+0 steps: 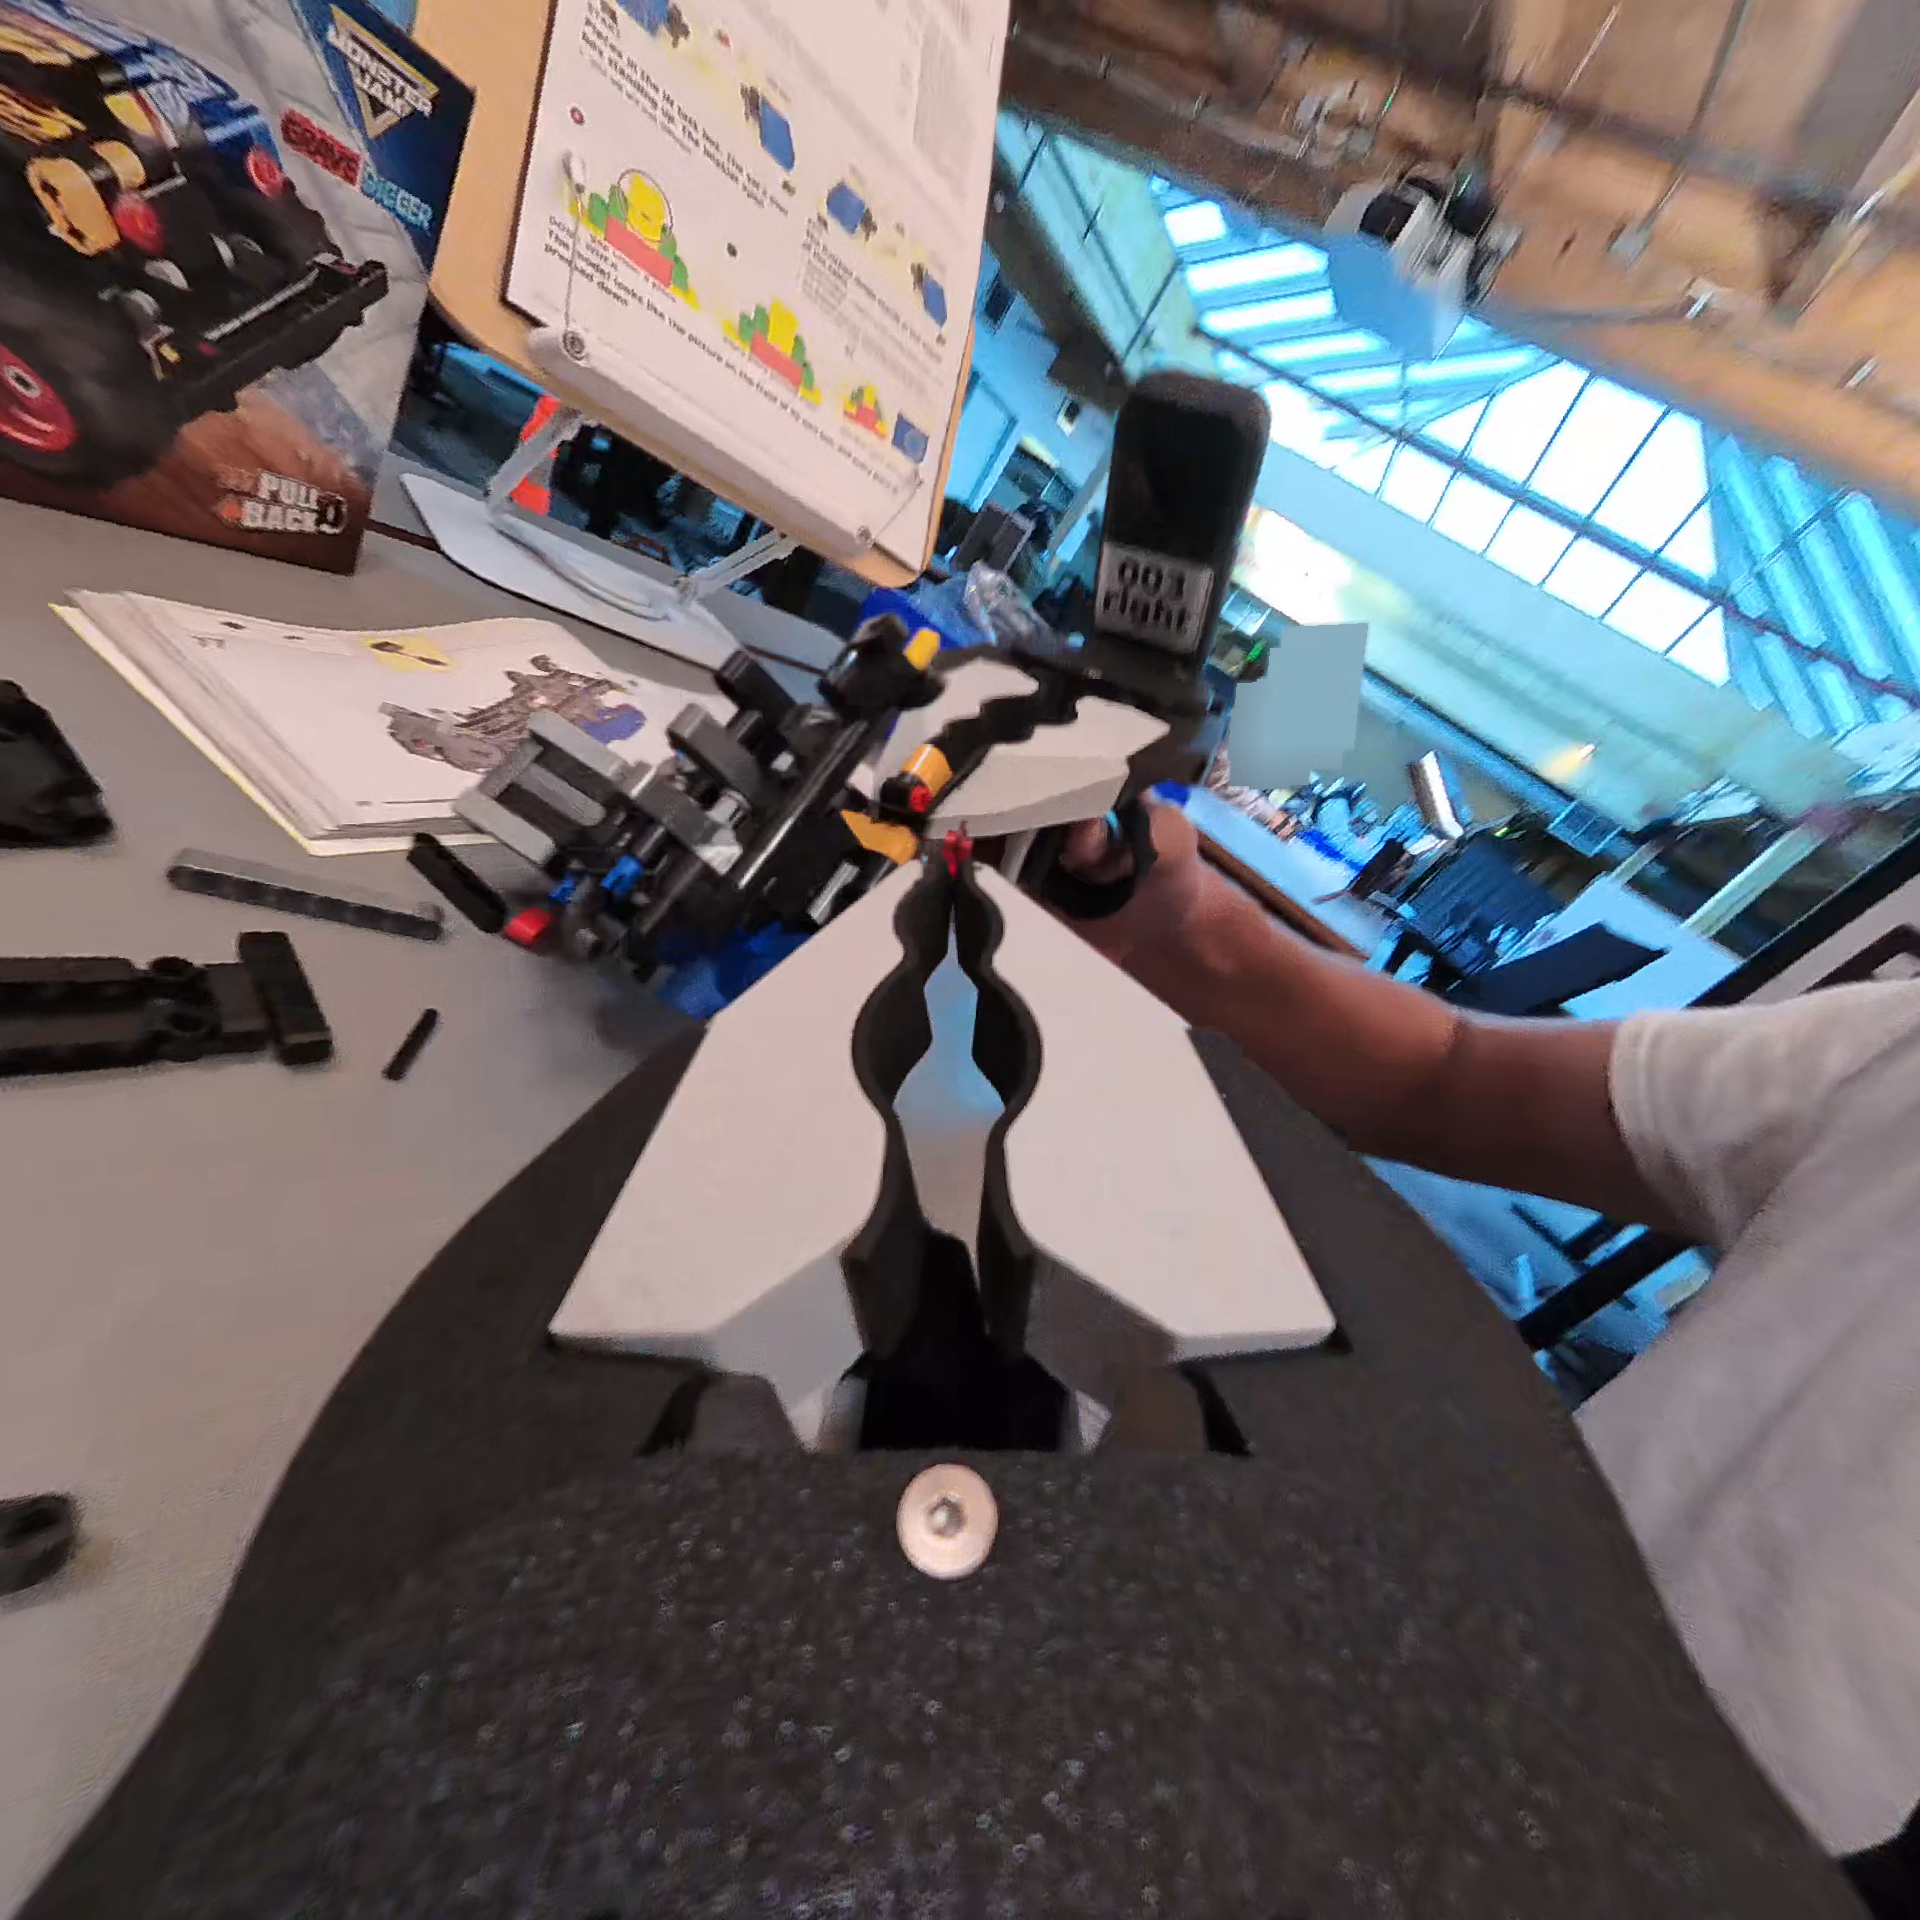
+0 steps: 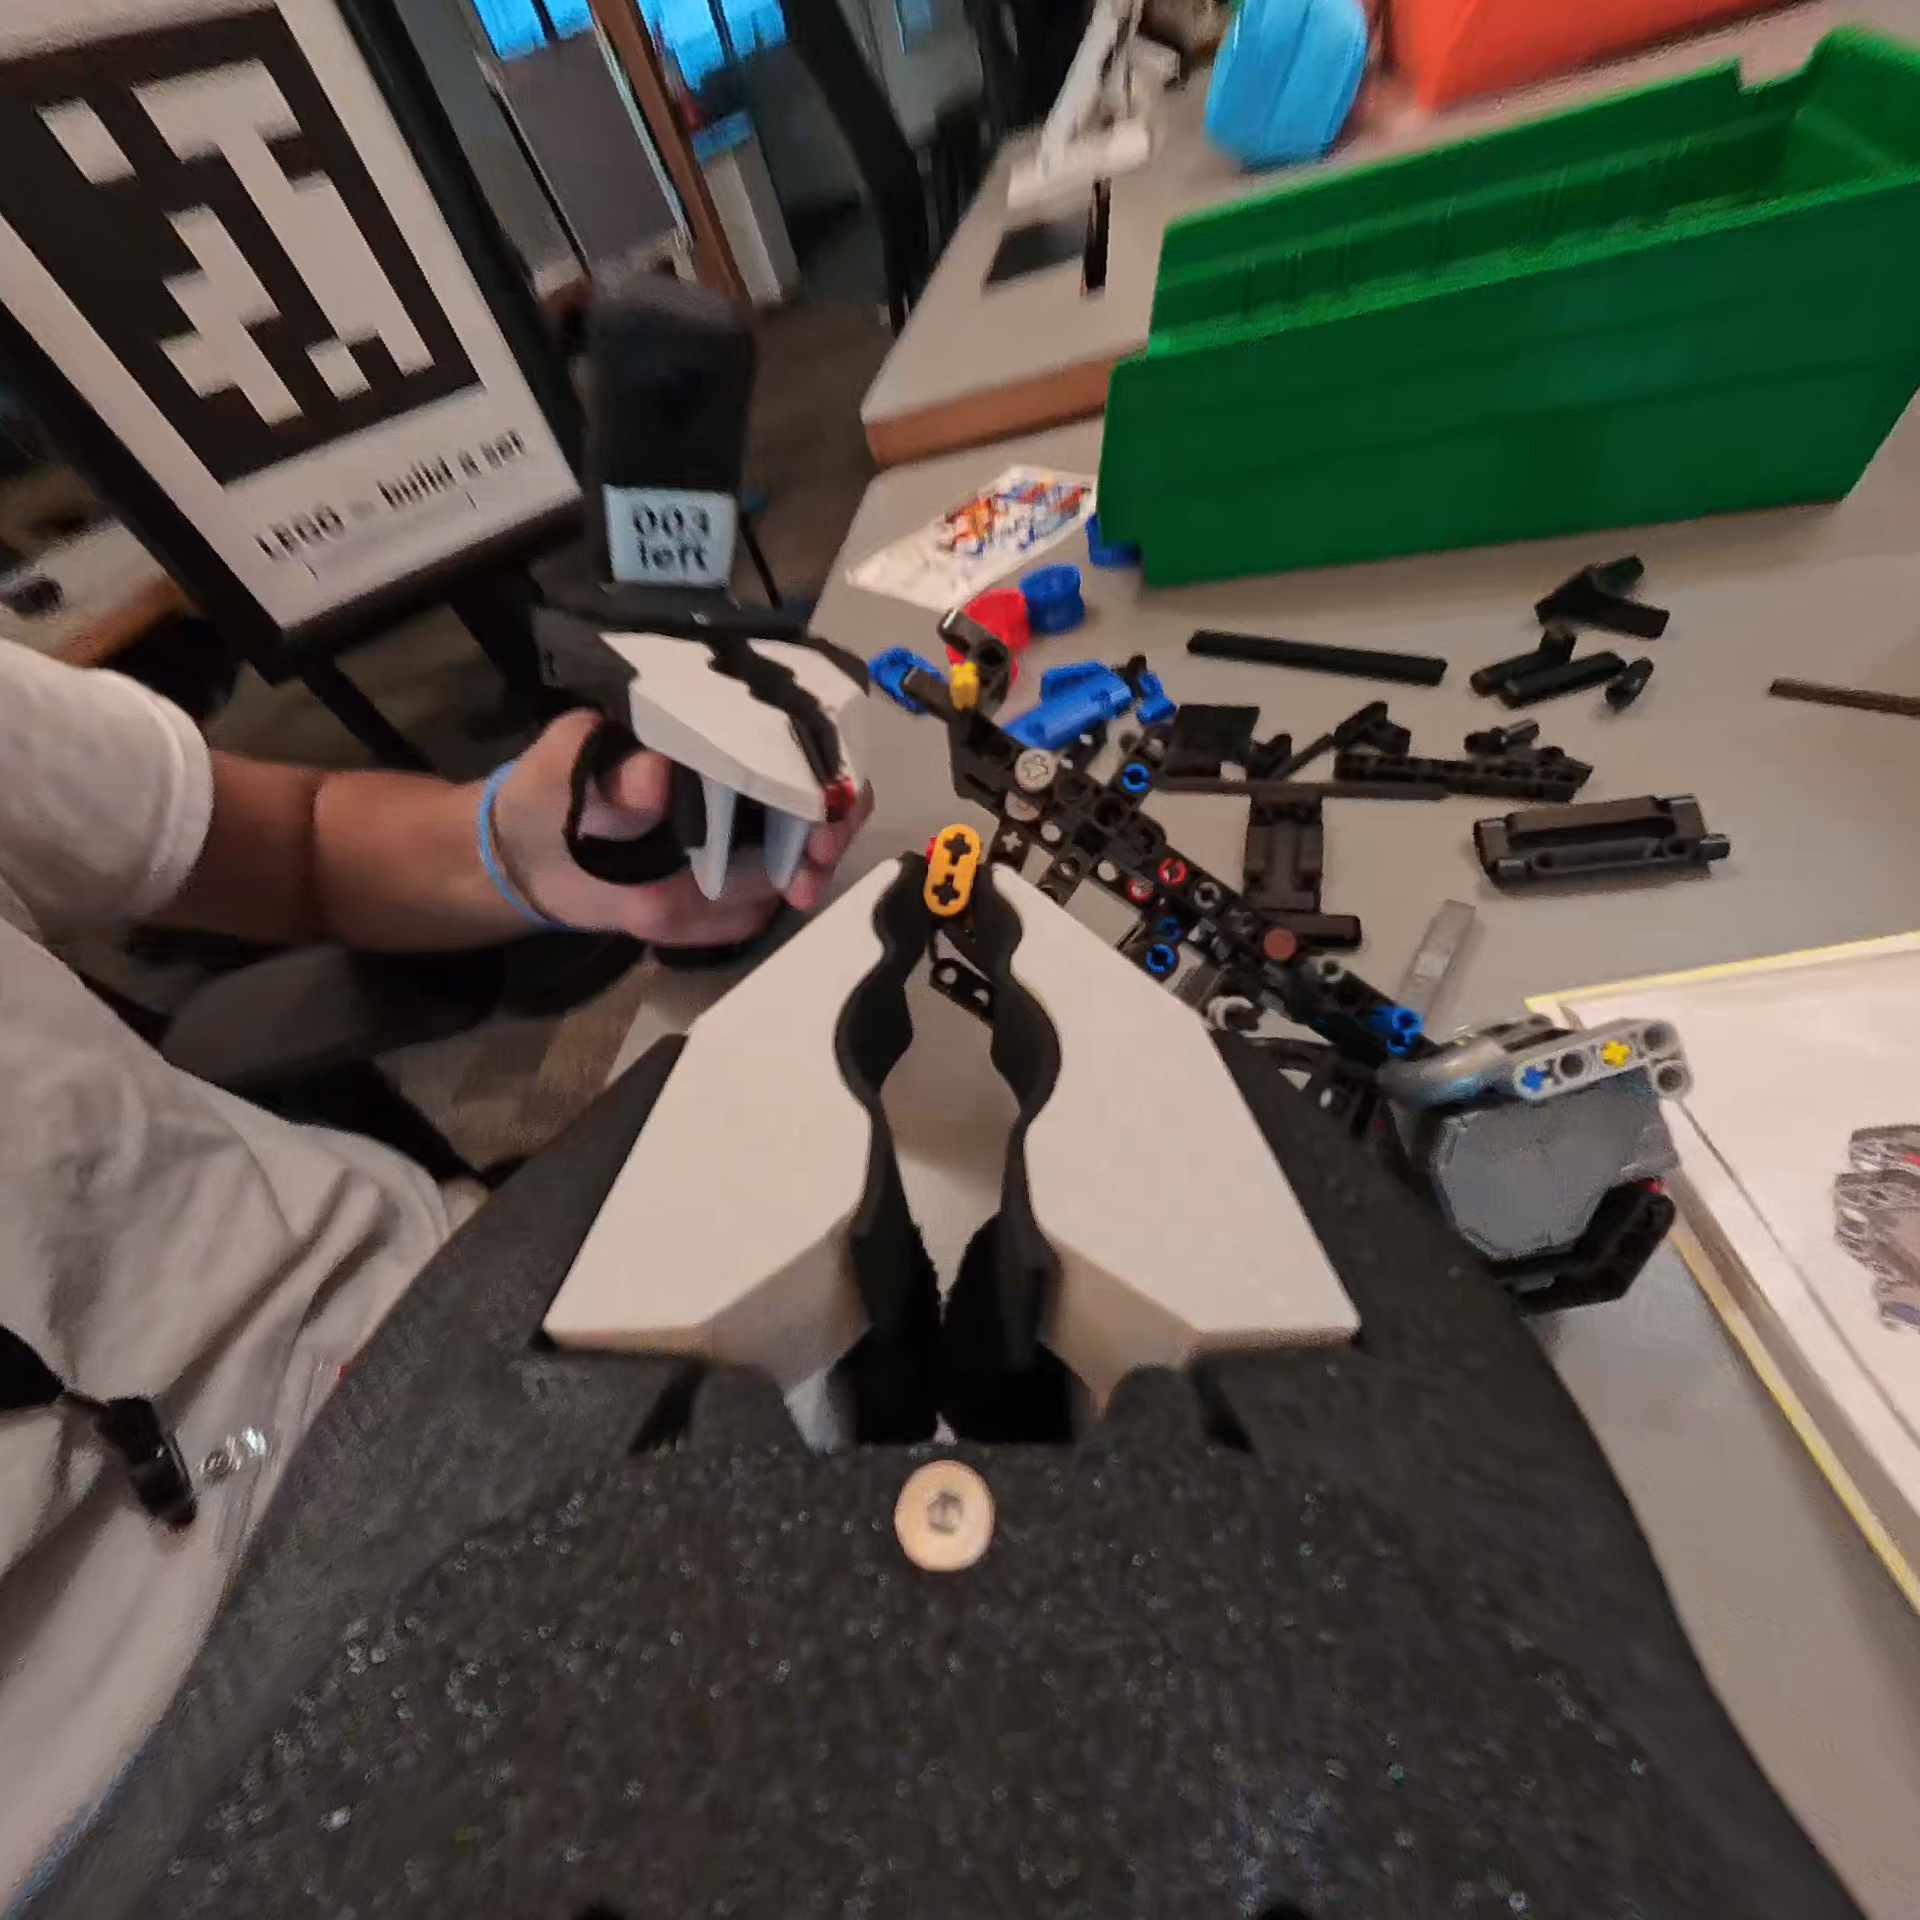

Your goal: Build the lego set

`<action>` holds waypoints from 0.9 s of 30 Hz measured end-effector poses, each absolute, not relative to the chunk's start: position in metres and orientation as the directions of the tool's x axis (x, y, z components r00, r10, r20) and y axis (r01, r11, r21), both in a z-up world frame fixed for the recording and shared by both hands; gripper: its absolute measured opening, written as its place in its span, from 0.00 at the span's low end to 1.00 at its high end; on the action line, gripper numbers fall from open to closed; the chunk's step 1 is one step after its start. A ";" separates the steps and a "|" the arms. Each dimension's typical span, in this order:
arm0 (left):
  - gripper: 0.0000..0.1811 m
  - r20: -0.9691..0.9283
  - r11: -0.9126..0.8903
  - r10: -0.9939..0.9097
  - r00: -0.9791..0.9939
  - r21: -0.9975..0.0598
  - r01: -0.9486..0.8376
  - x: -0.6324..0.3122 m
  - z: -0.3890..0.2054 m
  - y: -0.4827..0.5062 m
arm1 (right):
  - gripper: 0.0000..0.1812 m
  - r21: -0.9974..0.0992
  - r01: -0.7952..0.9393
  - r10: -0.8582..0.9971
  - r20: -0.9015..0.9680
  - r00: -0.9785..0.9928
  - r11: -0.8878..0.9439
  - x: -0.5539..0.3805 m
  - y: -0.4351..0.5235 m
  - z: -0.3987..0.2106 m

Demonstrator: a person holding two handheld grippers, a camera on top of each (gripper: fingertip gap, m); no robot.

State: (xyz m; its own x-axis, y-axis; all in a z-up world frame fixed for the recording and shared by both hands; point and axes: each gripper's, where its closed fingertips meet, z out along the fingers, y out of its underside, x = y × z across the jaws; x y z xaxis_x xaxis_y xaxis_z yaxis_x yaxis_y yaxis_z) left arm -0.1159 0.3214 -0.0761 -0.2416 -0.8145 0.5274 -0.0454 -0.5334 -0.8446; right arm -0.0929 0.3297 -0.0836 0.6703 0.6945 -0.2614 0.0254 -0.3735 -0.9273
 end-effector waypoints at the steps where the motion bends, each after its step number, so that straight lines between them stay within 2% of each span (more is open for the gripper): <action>1: 0.00 0.546 -0.556 -0.798 -0.256 -0.830 -0.038 -0.114 -0.075 0.320 | 0.05 -0.938 -0.010 0.694 -0.263 0.671 -0.346 -0.093 0.328 -0.082; 9: 0.00 0.564 -0.587 -0.772 -0.294 -0.810 -0.015 -0.100 -0.070 0.311 | 0.04 -0.919 -0.183 0.693 -0.385 0.609 -0.349 -0.098 0.321 -0.070; 18: 0.00 0.589 -0.623 -0.728 -0.351 -0.782 -0.019 -0.099 -0.067 0.307 | 0.05 -0.855 -0.258 0.676 -0.515 0.526 -0.451 -0.099 0.316 -0.070; 27: 0.00 0.595 -0.625 -0.722 -0.353 -0.780 -0.036 -0.099 -0.069 0.307 | 0.06 -0.836 -0.288 0.698 -0.548 0.461 -0.467 -0.101 0.314 -0.066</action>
